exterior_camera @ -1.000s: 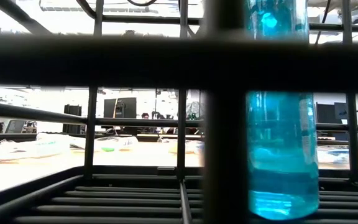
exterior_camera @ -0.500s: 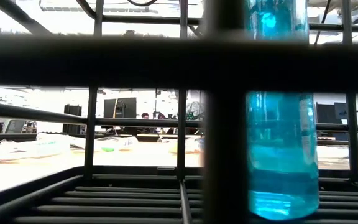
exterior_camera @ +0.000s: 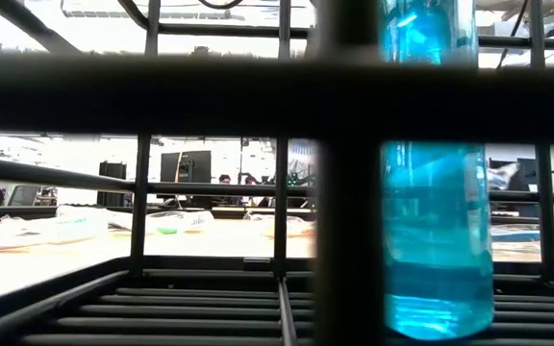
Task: Pick & Place toothbrushing station
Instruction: Put the left blue toothbrush into the black mesh organizer
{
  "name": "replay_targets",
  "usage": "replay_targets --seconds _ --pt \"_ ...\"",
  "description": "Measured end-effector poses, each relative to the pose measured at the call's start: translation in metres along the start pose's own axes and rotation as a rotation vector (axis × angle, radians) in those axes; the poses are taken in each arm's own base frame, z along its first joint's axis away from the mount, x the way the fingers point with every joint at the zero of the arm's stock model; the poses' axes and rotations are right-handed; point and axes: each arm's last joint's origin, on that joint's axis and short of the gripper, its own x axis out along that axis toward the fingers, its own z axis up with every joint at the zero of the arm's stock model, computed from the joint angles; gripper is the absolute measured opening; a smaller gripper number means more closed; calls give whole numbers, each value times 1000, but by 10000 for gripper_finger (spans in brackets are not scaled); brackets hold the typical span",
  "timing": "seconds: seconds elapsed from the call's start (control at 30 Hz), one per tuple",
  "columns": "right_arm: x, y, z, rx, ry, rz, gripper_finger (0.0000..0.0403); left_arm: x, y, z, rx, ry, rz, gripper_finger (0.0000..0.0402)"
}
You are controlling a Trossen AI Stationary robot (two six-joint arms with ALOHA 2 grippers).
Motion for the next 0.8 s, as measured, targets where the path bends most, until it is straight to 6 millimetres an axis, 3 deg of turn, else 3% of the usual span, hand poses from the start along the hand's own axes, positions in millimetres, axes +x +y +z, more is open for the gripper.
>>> replay_targets --seconds 0.67,0.8 --pt "-9 -11 8 6 -29 -8 0 0 0 0 3 -5 5 2" --pt "-20 -8 13 3 -85 17 0 0 0 0 3 -5 4 2"
